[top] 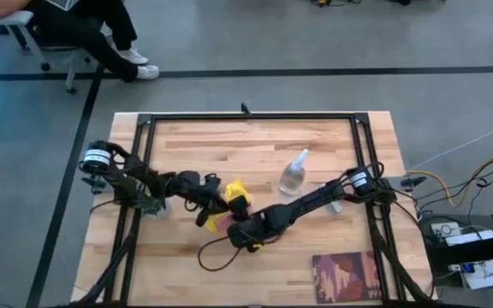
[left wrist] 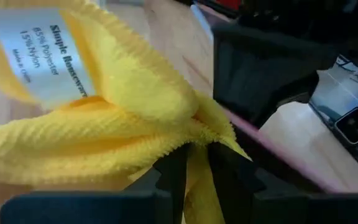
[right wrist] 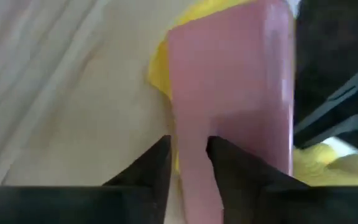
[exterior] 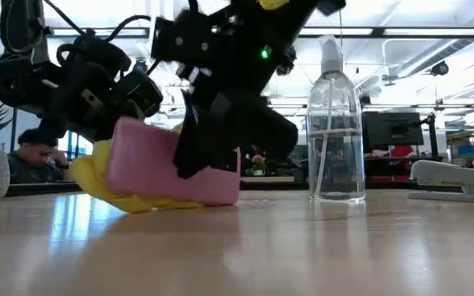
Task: Apply microfiber cloth
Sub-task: Wipe the front and back of the cellphone with the yellow microfiber cloth
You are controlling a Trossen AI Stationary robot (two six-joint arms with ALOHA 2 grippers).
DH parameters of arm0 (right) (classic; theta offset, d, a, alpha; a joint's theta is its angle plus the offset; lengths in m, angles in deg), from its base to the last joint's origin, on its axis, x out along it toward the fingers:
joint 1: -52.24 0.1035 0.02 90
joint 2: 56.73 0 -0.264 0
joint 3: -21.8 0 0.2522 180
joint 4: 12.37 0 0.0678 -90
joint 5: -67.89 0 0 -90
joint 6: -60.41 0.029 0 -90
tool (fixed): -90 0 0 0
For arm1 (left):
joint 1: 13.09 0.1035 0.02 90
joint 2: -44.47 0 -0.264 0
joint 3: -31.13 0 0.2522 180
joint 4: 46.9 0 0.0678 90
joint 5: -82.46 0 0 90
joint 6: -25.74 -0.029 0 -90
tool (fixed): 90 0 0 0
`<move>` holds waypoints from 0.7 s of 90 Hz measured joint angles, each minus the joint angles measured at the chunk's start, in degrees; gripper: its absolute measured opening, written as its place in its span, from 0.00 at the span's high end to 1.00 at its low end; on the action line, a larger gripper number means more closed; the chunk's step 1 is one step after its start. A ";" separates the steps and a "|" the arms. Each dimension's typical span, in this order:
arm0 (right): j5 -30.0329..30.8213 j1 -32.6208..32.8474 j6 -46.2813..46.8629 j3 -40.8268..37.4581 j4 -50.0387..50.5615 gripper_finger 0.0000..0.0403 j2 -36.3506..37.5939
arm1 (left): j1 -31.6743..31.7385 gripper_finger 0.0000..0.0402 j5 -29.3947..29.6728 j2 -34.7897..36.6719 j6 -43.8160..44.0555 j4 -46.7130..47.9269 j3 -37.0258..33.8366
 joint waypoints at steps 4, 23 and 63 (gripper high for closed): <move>0.12 0.09 0.37 0.05 0.10 0.69 0.03 | 0.00 0.85 -0.16 0.00 -0.05 0.12 0.27; 0.12 0.76 1.78 0.25 1.83 0.61 0.14 | -0.02 0.85 0.06 0.00 -1.16 1.18 0.74; -1.39 0.62 8.01 -3.04 2.49 0.61 0.24 | -0.07 0.85 0.04 -0.02 -1.73 2.35 0.70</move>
